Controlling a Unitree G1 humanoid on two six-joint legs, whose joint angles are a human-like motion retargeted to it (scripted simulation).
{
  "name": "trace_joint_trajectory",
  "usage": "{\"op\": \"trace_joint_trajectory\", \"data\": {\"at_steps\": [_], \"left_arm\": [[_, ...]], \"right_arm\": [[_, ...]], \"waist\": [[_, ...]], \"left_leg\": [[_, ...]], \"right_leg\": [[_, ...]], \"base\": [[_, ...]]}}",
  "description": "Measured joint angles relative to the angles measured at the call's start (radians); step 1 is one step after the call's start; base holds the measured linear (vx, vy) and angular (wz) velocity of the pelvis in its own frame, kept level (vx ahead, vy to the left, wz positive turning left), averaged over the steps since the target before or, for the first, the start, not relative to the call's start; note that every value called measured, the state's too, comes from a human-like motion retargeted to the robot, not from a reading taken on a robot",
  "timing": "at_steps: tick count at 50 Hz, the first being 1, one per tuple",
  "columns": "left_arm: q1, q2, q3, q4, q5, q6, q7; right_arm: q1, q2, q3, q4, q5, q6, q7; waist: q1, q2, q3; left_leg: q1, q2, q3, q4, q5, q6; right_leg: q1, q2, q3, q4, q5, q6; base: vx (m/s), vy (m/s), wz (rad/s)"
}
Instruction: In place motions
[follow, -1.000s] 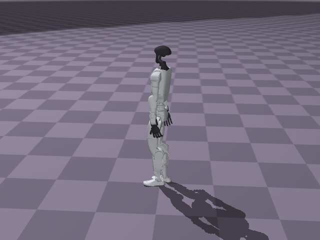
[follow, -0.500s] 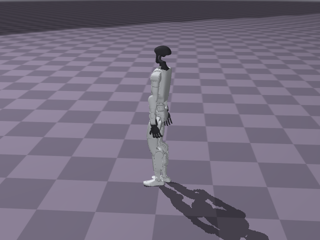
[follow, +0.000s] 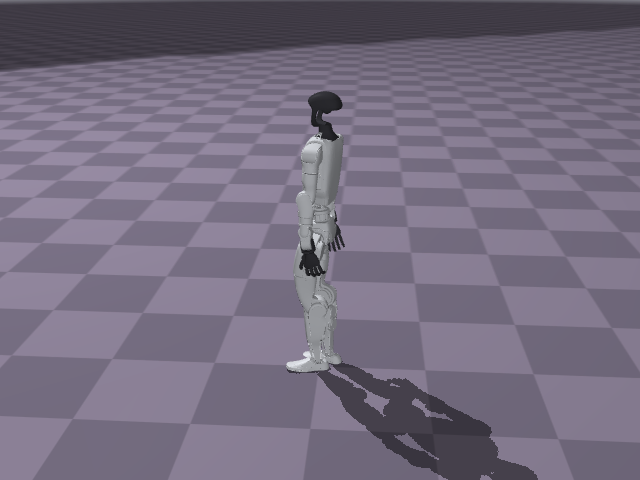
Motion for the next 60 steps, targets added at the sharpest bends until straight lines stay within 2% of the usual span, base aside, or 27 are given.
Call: {"op": "trace_joint_trajectory", "data": {"at_steps": [60], "left_arm": [[0.013,-0.002,0.001,-0.001,-0.008,0.000,0.004]], "right_arm": [[0.009,0.002,0.006,-0.004,0.005,0.001,0.001]], "waist": [[-0.015,-0.004,0.007]], "left_leg": [[-0.002,0.000,0.001,-0.004,0.006,0.003]], "right_leg": [[-0.008,0.001,0.005,0.000,0.005,0.002]], "base": [[0.00,0.00,0.00]]}}
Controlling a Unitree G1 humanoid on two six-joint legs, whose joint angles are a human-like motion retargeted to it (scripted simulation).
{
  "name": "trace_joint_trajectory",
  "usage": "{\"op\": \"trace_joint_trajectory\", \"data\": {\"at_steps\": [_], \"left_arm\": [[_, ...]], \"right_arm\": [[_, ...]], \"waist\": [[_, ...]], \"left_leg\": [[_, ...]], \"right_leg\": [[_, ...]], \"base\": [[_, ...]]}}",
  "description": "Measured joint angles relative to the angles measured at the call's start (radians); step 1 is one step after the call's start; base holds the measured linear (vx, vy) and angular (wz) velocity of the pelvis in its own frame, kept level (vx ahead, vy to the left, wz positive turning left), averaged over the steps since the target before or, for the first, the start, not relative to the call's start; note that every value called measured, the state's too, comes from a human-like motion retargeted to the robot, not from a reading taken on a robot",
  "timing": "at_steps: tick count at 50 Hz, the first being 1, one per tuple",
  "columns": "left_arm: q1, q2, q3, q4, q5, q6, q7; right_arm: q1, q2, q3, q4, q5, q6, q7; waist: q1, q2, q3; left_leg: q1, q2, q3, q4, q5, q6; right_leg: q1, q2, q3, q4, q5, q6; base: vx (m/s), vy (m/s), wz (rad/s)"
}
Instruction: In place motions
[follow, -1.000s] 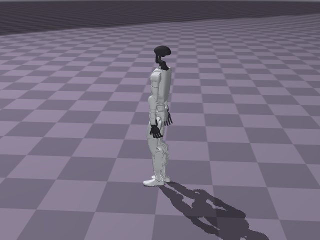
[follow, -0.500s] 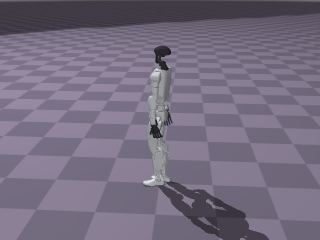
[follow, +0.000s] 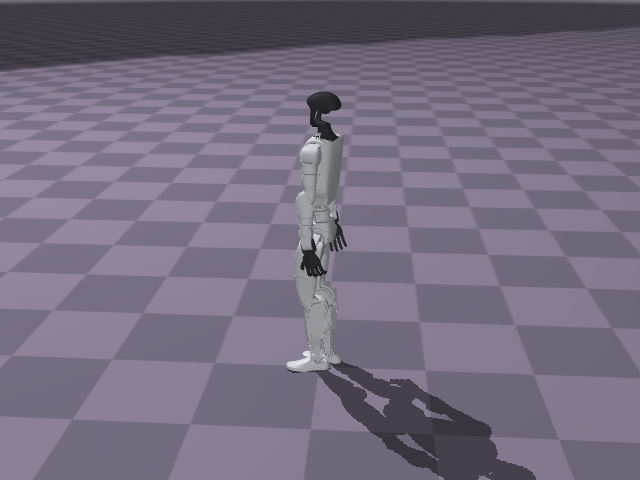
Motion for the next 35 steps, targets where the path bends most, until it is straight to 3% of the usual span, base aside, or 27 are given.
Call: {"op": "trace_joint_trajectory", "data": {"at_steps": [35], "left_arm": [[-0.003,-0.003,0.008,-0.004,-0.009,0.000,-0.005]], "right_arm": [[0.000,0.006,0.011,-0.005,0.003,0.001,0.002]], "waist": [[-0.014,0.005,-0.011]], "left_leg": [[-0.002,0.001,0.000,0.000,-0.002,0.000]], "right_leg": [[-0.003,0.002,0.002,-0.001,-0.001,0.001]], "base": [[0.00,0.00,0.00]]}}
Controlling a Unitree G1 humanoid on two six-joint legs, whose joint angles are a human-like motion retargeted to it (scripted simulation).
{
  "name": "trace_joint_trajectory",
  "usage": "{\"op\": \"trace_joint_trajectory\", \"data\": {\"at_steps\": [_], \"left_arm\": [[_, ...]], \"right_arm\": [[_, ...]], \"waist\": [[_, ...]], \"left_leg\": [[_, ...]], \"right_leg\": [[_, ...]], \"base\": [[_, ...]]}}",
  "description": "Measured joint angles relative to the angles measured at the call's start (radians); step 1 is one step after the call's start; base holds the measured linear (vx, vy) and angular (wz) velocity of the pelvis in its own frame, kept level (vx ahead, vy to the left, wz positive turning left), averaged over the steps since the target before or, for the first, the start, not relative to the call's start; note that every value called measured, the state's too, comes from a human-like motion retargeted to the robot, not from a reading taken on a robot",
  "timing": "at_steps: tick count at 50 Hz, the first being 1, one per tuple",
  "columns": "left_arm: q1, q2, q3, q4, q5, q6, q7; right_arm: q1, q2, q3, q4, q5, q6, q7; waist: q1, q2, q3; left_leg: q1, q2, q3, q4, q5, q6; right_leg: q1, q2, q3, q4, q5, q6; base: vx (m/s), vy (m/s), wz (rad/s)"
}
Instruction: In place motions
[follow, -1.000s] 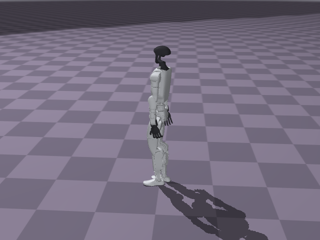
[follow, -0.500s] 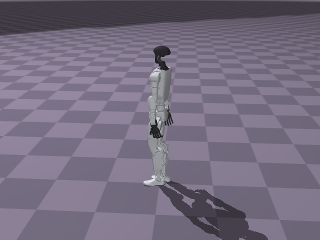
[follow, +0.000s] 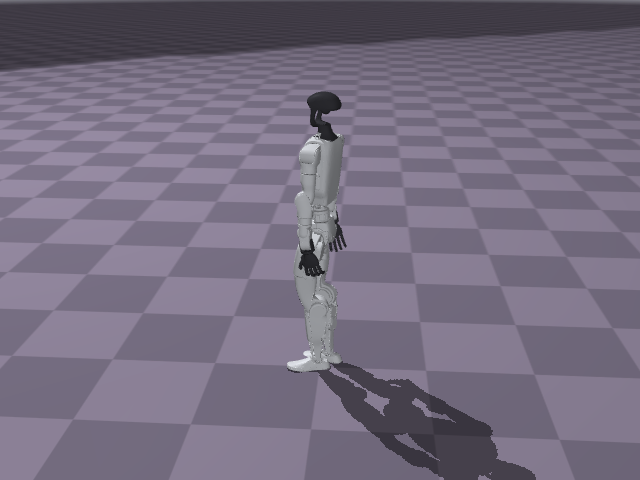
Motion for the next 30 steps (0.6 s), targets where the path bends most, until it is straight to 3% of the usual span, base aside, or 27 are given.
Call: {"op": "trace_joint_trajectory", "data": {"at_steps": [30], "left_arm": [[-0.004,-0.006,0.018,-0.006,-0.008,-0.002,0.000]], "right_arm": [[-0.001,0.000,0.005,0.000,0.006,0.002,0.000]], "waist": [[0.001,-0.002,0.001]], "left_leg": [[-0.010,-0.008,-0.016,0.001,0.009,0.001]], "right_leg": [[0.000,-0.007,-0.017,-0.003,-0.003,0.001]], "base": [[0.00,0.00,0.00]]}}
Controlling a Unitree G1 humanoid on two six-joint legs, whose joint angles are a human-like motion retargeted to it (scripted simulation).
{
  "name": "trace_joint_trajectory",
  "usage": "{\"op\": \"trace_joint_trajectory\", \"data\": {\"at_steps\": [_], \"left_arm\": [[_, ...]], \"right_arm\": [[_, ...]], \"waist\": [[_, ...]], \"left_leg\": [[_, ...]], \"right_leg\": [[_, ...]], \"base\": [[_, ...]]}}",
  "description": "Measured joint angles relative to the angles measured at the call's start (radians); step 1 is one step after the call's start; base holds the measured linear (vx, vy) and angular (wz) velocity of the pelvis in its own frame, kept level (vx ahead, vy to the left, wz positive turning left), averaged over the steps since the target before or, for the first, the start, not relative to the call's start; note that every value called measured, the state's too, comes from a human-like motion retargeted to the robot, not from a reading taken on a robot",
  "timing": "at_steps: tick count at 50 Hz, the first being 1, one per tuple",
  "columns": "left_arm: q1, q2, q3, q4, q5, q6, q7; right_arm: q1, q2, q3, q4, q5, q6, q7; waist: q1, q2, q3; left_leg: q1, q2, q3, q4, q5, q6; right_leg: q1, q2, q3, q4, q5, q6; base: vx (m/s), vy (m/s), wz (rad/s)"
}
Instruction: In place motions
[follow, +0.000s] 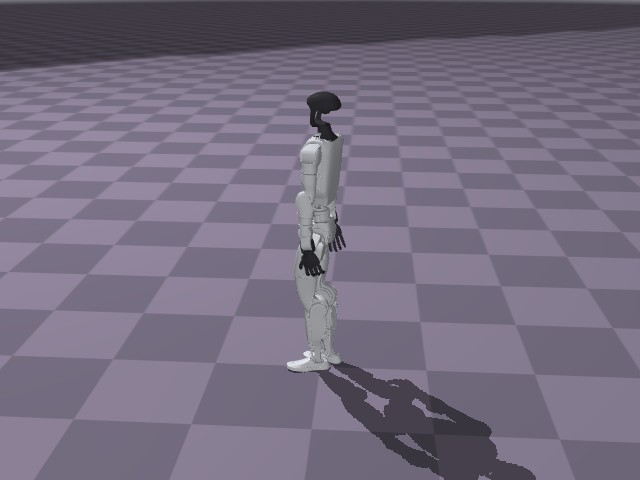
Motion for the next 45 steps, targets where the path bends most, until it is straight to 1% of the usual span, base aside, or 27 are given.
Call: {"op": "trace_joint_trajectory", "data": {"at_steps": [8,18,26,33,37,41,43,45], "left_arm": [[0.011,-0.001,0.008,0.003,-0.007,-0.005,0.008],[-0.008,0.006,0.005,-0.018,-0.004,-0.001,0.004],[-0.063,0.004,-0.017,-0.045,-0.009,-0.001,-0.010],[-0.104,-0.003,-0.035,-0.052,-0.013,-0.004,-0.013],[-0.114,-0.001,-0.034,-0.044,-0.013,-0.005,-0.006],[-0.109,0.016,-0.025,-0.032,-0.007,-0.006,0.004],[-0.102,0.029,-0.019,-0.027,-0.001,-0.005,0.009],[-0.091,0.040,-0.011,-0.022,0.000,-0.006,0.016]], "right_arm": [[0.000,0.004,0.004,-0.010,0.005,-0.002,0.003],[0.015,-0.001,0.000,0.008,0.023,-0.001,-0.005],[0.054,-0.017,-0.027,0.027,0.061,-0.009,-0.008],[0.089,-0.028,-0.041,0.020,0.073,-0.041,0.018],[0.100,-0.033,-0.029,0.014,0.041,-0.063,0.026],[0.094,-0.029,-0.014,0.006,0.002,-0.064,0.030],[0.089,-0.024,-0.011,-0.003,-0.016,-0.062,0.026],[0.084,-0.019,-0.008,-0.010,-0.025,-0.062,0.019]], "waist": [[-0.009,0.001,-0.003],[0.018,0.002,-0.004],[0.070,-0.005,-0.009],[0.151,-0.031,-0.011],[0.242,-0.054,0.013],[0.319,-0.073,0.050],[0.343,-0.081,0.067],[0.334,-0.089,0.074]], "left_leg": [[-0.006,0.000,-0.010,0.004,0.002,-0.002],[-0.027,-0.012,-0.043,0.011,0.016,0.006],[-0.071,-0.043,-0.126,0.024,0.061,0.003],[-0.113,-0.088,-0.193,0.032,0.106,-0.018],[-0.122,-0.116,-0.223,0.036,0.124,-0.033],[-0.119,-0.138,-0.252,0.038,0.136,-0.045],[-0.113,-0.150,-0.273,0.037,0.140,-0.051],[-0.100,-0.161,-0.320,0.031,0.143,-0.065]], "right_leg": [[0.001,-0.004,-0.012,-0.001,-0.001,0.001],[0.012,-0.005,-0.050,-0.005,-0.011,0.003],[0.042,-0.027,-0.186,-0.005,-0.049,0.015],[0.070,-0.057,-0.337,-0.010,-0.088,0.033],[0.092,-0.074,-0.410,-0.002,-0.114,0.045],[0.117,-0.087,-0.465,0.012,-0.138,0.059],[0.129,-0.093,-0.500,0.019,-0.149,0.067],[0.143,-0.101,-0.561,0.022,-0.159,0.079]], "base": [[0.00,0.00,0.00],[0.01,0.02,0.15],[0.06,0.15,0.99],[0.02,0.25,1.39],[-0.07,0.24,1.24],[-0.07,0.14,1.02],[-0.06,0.09,1.15],[-0.03,0.08,1.28]]}}
